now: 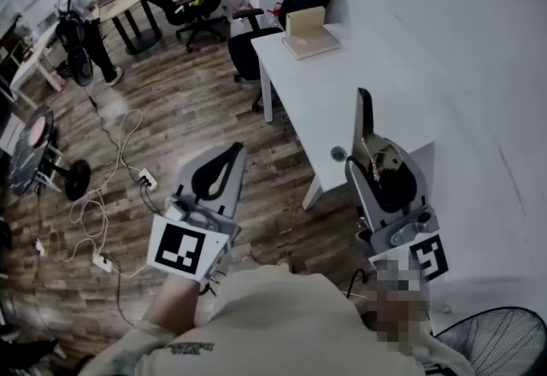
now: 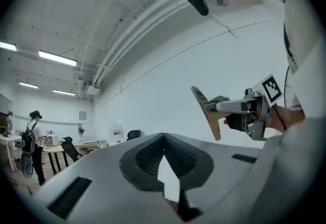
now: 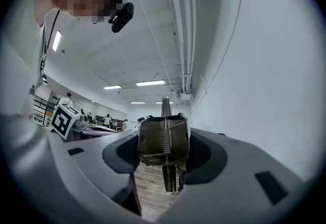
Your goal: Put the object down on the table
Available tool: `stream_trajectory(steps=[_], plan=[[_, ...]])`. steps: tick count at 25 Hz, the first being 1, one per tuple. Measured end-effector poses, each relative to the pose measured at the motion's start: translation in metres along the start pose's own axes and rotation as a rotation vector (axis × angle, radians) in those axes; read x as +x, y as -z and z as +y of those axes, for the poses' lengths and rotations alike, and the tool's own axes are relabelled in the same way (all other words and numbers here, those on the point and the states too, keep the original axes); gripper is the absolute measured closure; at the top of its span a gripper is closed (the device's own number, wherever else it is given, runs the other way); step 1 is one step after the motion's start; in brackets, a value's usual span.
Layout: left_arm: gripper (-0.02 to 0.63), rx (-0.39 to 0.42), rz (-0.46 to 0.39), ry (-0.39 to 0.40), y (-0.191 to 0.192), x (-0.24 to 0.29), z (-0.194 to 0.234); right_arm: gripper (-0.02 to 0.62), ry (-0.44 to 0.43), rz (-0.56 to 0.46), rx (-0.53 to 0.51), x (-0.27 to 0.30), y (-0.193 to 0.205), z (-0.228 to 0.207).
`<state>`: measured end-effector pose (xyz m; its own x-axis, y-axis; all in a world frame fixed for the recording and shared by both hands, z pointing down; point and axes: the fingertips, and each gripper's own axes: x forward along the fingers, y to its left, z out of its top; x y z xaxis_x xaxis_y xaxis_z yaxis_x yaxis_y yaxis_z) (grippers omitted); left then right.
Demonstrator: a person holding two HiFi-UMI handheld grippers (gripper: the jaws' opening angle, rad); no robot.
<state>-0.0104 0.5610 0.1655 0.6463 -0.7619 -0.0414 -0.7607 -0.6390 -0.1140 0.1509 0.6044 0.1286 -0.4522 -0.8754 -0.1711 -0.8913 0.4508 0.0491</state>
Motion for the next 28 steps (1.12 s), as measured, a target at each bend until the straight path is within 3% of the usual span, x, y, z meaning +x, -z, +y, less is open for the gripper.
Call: stream_trajectory(steps=[11,28], plan=[[0.586,-0.002,0.005,0.004,0.000,0.000,-0.002,0.365,-0.027,-0.007,0.074,-0.001,0.000,0.000],[0.584,0.001,0.022,-0.012,0.011,0.005,0.001,0.365,-0.022,0.043,0.079,0.006,0.022,-0.015]])
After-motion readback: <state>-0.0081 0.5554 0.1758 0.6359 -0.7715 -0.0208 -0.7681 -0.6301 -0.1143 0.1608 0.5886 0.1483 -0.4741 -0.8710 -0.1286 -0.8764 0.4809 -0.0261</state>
